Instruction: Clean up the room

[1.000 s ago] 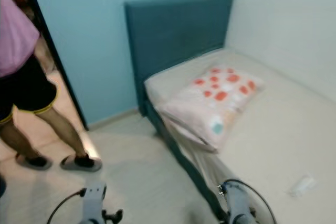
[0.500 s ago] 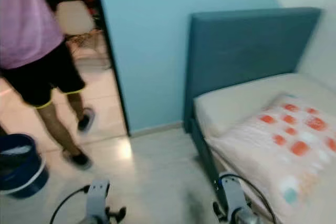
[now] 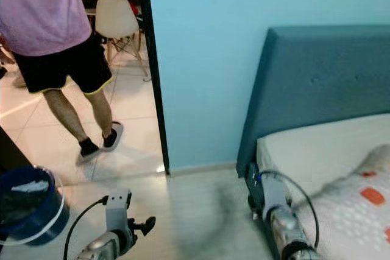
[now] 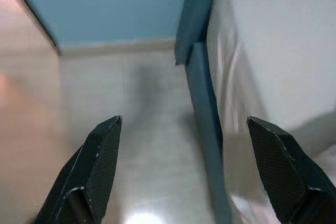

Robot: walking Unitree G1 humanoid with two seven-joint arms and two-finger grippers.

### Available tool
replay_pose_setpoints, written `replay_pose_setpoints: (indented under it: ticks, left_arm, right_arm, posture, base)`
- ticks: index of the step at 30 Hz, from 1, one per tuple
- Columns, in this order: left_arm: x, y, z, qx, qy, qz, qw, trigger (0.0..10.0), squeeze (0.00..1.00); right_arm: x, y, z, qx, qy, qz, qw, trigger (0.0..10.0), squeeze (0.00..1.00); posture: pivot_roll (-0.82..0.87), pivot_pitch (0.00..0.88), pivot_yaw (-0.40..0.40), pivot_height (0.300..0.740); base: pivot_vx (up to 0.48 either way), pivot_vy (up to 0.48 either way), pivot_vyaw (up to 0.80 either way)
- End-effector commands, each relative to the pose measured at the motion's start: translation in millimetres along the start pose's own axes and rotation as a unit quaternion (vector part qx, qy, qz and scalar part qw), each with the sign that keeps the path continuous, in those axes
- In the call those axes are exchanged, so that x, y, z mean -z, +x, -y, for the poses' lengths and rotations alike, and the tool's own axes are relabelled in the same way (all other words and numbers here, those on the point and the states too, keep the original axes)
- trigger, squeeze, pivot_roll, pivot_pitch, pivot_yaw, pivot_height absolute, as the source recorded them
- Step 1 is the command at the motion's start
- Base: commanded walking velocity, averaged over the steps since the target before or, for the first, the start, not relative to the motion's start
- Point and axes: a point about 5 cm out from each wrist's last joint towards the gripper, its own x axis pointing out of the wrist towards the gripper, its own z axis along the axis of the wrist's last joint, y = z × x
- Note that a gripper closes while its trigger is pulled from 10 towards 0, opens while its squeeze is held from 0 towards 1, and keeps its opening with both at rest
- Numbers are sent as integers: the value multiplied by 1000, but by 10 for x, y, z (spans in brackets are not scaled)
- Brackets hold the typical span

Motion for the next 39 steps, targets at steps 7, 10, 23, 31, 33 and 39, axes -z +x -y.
replay_pose_setpoints:
  ticks: [7, 10, 23, 31, 33, 39]
  left_arm:
    - [-170, 76, 324, 137, 36, 29, 990, 10000, 0]
    - [-246, 89, 426, 187, 53, 39, 980, 10000, 0]
    - [-608, 108, 716, 321, 75, 92, 940, 10000, 0]
    - [-645, 103, 744, 336, 66, 101, 934, 10000, 0]
    - [-646, 105, 731, 329, 68, 102, 936, 10000, 0]
    - [-634, 114, 671, 302, 62, 101, 946, 10000, 0]
  right_arm:
    - [-10, -64, 435, 122, 31, -2, 992, 10000, 0]
    - [-46, -86, 566, 158, 24, -2, 987, 10000, 0]
    - [114, -219, 871, 240, 32, -41, 969, 10000, 0]
    - [262, -290, 942, 256, 34, -69, 964, 10000, 0]
    - [271, -295, 948, 257, 35, -71, 963, 10000, 0]
    - [303, -313, 967, 262, 34, -80, 961, 10000, 0]
  posture:
    - [89, 24, -32, 740]
    - [89, 24, -32, 740]
    - [77, 30, -21, 740]
    - [80, 26, -21, 740]
    - [80, 26, -21, 740]
    - [80, 14, -23, 740]
  base:
    - [478, 0, -764]
    - [433, 0, -763]
    - [417, 0, -763]
    - [124, 0, -763]
    - [0, 0, -763]
    - [0, 0, -763]
